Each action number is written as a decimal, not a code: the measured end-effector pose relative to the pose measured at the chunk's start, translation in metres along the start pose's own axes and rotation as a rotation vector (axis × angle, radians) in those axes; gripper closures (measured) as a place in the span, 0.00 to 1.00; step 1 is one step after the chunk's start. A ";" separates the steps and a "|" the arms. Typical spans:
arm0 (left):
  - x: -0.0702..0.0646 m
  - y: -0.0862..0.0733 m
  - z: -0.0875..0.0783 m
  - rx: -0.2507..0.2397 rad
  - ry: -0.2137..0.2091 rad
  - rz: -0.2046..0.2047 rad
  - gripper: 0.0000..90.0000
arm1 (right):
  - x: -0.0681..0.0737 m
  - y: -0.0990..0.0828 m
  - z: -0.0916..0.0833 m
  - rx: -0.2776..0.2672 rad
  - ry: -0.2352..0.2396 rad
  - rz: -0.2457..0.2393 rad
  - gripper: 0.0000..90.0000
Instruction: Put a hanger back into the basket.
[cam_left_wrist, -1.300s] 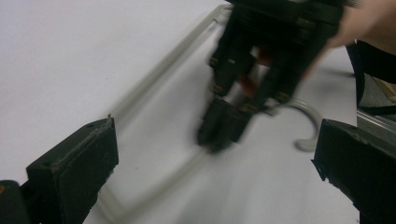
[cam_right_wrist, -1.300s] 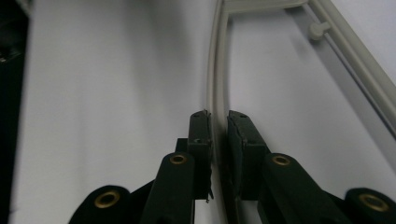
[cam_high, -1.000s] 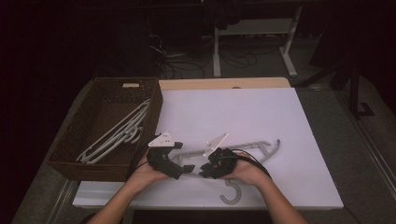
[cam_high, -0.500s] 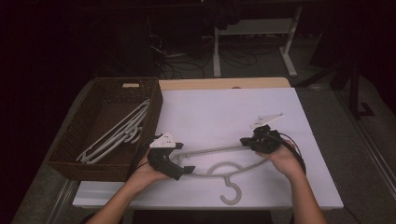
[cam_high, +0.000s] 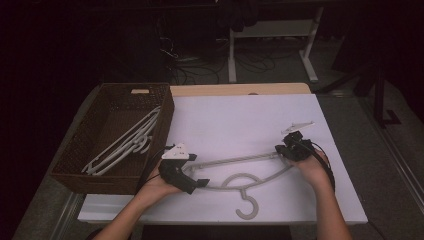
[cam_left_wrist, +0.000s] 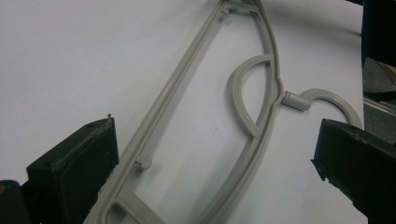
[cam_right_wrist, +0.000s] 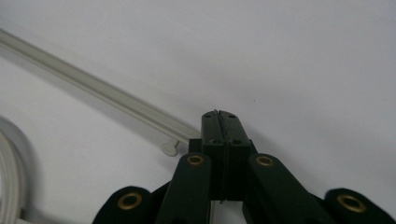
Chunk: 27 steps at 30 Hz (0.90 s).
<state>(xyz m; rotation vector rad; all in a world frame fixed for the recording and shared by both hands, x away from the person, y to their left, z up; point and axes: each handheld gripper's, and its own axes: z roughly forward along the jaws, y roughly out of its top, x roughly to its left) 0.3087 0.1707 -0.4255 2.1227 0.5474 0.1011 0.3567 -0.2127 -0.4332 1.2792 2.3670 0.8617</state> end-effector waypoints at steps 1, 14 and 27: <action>0.000 0.000 0.000 0.001 -0.001 0.001 0.00 | 0.000 -0.001 0.001 -0.002 -0.004 -0.002 0.99; -0.005 0.000 0.009 0.059 -0.023 0.058 0.01 | 0.000 0.000 0.009 0.024 -0.013 0.013 0.99; -0.011 0.008 0.041 0.224 -0.119 0.167 0.25 | -0.002 0.005 0.015 0.062 -0.001 0.021 0.99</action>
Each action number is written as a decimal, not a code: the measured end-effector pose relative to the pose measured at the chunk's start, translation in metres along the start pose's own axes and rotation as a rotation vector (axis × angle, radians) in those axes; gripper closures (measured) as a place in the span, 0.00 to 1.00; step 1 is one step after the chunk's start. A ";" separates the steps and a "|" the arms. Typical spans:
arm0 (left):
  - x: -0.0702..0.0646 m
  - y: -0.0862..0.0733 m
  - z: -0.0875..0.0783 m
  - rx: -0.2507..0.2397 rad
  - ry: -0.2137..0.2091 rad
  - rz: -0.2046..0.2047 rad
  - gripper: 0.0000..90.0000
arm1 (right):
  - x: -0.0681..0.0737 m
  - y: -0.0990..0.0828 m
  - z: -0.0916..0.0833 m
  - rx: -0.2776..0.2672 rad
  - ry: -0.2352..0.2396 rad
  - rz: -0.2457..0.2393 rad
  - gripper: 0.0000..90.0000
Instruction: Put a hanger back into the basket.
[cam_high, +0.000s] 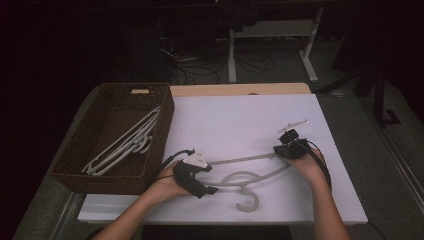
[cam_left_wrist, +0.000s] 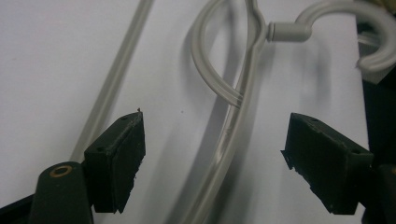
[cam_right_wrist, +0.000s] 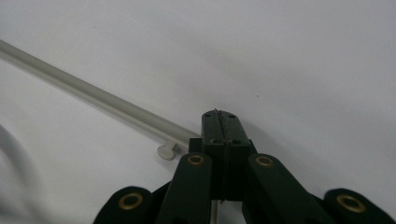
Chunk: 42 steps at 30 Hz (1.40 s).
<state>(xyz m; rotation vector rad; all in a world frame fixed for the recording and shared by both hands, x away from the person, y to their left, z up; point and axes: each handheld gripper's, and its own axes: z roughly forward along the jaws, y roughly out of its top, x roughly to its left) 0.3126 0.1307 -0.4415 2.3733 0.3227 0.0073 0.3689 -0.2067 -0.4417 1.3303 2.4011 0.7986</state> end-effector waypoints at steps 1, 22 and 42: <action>-0.001 0.002 0.003 0.018 -0.005 0.017 0.28 | 0.000 0.000 0.000 0.000 0.000 -0.001 0.99; -0.010 0.018 0.024 0.126 -0.025 0.112 0.85 | 0.001 0.004 -0.001 0.014 0.015 -0.017 0.99; 0.010 0.046 -0.016 0.014 0.005 -0.055 0.91 | 0.003 -0.008 -0.075 -0.210 0.057 0.018 0.53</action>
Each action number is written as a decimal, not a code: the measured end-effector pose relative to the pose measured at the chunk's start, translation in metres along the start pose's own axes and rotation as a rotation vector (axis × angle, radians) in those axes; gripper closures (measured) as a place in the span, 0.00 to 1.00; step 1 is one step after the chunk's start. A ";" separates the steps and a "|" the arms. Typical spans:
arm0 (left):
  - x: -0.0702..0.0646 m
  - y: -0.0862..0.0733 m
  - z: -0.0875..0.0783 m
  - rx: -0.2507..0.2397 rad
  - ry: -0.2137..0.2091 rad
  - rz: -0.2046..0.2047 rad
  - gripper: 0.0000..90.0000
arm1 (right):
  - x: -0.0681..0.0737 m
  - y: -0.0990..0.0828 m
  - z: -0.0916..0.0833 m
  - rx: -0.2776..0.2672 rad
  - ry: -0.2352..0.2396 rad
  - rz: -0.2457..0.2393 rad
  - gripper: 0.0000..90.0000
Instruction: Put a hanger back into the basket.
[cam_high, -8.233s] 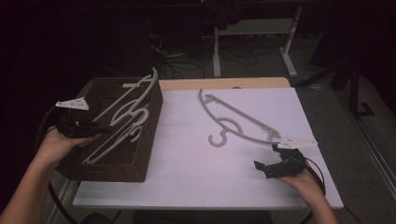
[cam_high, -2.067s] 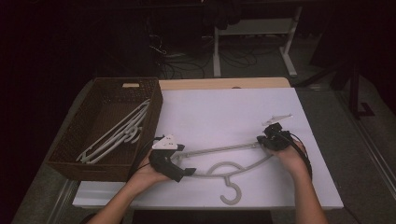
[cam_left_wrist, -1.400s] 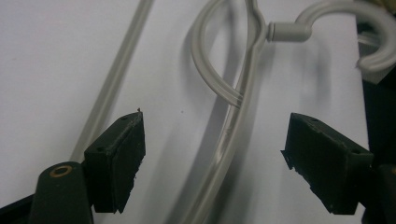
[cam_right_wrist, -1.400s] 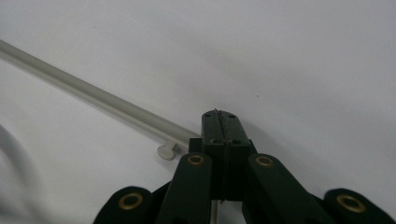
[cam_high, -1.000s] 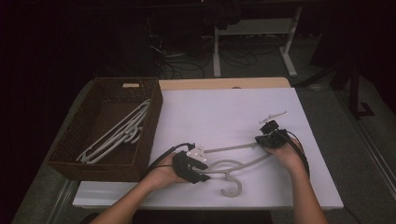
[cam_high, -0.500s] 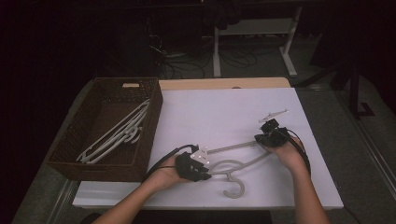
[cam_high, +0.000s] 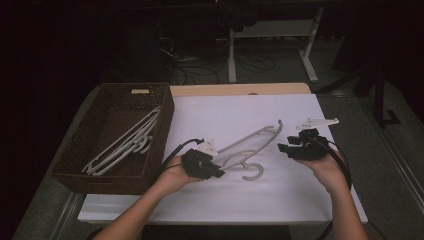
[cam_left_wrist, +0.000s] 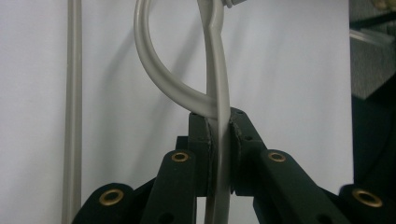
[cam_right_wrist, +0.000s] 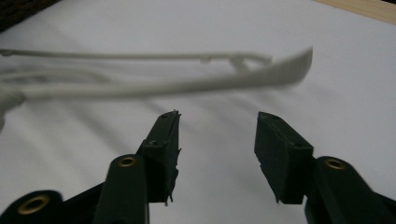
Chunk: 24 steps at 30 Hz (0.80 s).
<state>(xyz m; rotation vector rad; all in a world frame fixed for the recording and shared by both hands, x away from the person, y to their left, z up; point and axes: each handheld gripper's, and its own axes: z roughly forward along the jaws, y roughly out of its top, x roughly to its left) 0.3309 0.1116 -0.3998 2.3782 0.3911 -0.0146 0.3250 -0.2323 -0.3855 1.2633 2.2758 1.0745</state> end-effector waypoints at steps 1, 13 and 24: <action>0.000 0.004 -0.005 -0.008 0.004 -0.013 0.91 | 0.001 -0.005 -0.004 -0.012 0.012 -0.003 0.48; 0.010 0.041 -0.090 -0.095 0.054 -0.096 0.91 | 0.023 -0.031 -0.003 -0.028 0.081 -0.058 0.26; 0.034 0.026 -0.172 -0.115 0.139 -0.137 0.91 | 0.027 -0.032 0.007 -0.028 0.110 -0.070 0.19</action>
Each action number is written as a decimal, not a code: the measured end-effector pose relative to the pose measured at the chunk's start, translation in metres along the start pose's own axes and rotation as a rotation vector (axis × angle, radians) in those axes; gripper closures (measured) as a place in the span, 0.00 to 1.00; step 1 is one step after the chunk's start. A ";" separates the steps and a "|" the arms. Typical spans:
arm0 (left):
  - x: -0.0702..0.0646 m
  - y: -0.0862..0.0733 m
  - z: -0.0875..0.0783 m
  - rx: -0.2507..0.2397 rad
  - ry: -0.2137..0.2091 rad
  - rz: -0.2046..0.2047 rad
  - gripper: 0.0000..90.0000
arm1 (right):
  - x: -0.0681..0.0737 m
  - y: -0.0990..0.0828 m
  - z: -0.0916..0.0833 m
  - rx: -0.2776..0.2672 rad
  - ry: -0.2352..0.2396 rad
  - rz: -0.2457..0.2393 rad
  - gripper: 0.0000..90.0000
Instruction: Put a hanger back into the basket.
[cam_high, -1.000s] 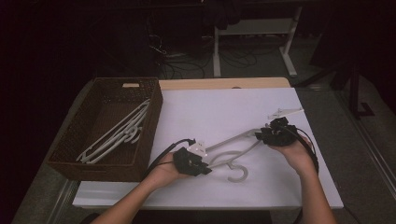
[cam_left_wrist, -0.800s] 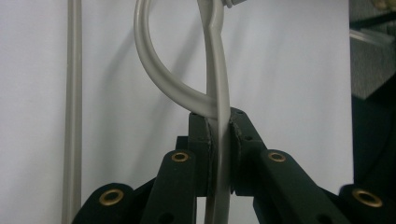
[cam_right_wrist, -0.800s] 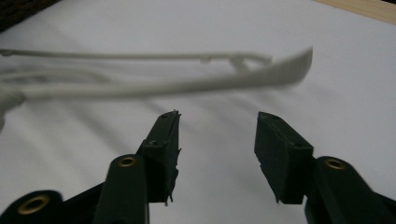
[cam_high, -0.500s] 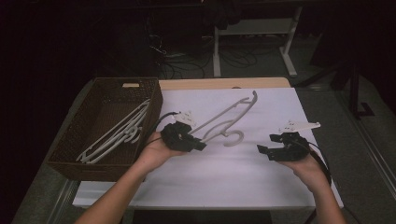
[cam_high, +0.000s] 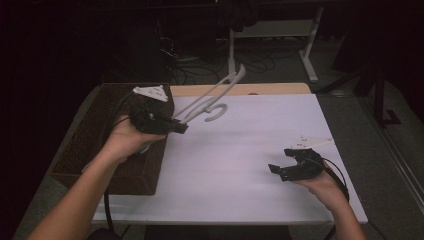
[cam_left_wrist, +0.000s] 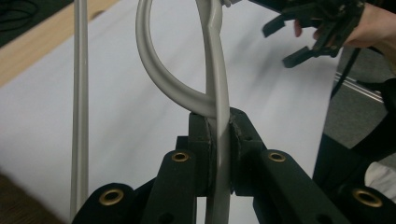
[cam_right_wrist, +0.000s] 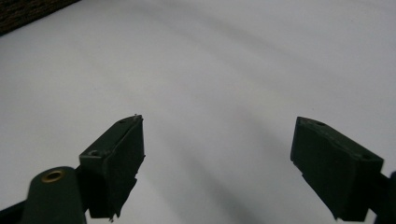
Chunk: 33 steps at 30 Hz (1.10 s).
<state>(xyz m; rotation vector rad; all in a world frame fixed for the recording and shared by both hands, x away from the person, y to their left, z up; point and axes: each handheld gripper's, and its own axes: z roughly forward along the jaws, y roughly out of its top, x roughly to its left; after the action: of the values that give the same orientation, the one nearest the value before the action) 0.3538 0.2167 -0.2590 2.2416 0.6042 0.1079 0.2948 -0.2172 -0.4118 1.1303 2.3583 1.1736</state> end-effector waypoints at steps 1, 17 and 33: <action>0.004 -0.004 -0.007 -0.003 0.009 -0.003 0.91 | 0.000 0.000 0.000 0.000 -0.005 0.002 0.19; 0.060 -0.089 -0.087 -0.020 0.142 -0.114 0.91 | -0.003 0.003 0.002 -0.011 -0.031 0.021 0.17; 0.096 -0.150 -0.083 0.022 0.178 -0.189 0.91 | -0.007 0.001 -0.002 -0.013 -0.060 0.039 0.17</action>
<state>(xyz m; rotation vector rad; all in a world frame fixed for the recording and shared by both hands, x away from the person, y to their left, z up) 0.3580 0.4025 -0.3219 2.1984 0.9143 0.2077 0.2989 -0.2229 -0.4108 1.1952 2.2908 1.1502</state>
